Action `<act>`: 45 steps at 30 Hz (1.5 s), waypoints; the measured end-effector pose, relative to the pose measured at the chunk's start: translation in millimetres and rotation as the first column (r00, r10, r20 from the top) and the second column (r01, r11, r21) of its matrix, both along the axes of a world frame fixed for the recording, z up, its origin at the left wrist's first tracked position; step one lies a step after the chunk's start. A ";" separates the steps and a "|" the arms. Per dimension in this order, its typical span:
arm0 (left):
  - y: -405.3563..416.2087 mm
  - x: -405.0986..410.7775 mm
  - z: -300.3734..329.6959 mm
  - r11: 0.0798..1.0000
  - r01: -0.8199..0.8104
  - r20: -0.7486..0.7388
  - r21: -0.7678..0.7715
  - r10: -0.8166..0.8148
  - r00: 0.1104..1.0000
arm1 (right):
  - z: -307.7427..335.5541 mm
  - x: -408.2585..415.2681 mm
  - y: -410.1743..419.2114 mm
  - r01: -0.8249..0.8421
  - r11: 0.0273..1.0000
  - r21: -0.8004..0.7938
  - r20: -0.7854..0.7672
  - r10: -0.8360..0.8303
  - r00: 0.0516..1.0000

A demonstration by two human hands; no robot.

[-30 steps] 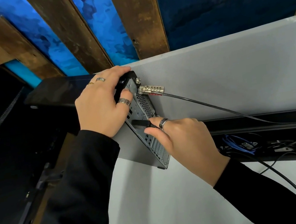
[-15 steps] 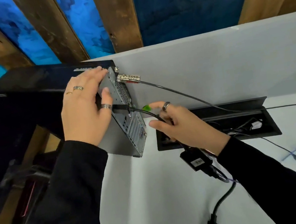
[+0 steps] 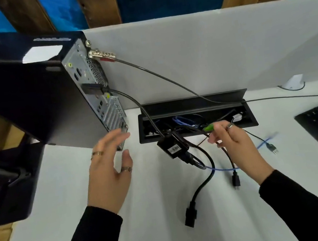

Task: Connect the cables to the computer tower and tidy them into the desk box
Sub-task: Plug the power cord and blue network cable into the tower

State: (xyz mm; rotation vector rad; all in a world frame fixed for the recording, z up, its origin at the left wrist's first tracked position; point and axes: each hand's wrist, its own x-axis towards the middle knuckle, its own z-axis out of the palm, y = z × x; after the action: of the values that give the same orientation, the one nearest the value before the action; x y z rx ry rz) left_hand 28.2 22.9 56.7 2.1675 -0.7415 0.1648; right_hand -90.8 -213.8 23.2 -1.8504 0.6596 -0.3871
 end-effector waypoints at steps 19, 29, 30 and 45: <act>-35.0 -118.2 -128.8 0.809 0.447 -0.696 0.382 -0.067 0.715 | -68.8 -65.3 8.2 -0.012 0.920 -0.392 -0.206 -0.075 0.976; -43.9 -125.8 -126.9 0.921 0.337 -0.751 0.194 -0.082 0.656 | -72.6 -66.6 7.5 0.038 0.880 -0.473 -0.219 -0.159 0.963; -44.0 -124.8 -127.5 0.925 0.334 -0.751 0.182 -0.088 0.654 | -71.1 -66.6 9.3 0.021 0.874 -0.485 -0.213 -0.142 0.967; -46.6 -118.8 -115.8 0.882 0.448 -0.750 0.147 -0.196 0.632 | -57.5 -54.8 -2.2 0.087 0.968 0.235 -0.274 -0.020 0.962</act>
State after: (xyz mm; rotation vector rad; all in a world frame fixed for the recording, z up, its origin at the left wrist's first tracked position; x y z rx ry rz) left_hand -90.5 -23.7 -59.1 2.0801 -0.6958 -1.0322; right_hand -145.7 -216.0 -34.3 -1.6636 0.9036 -0.0814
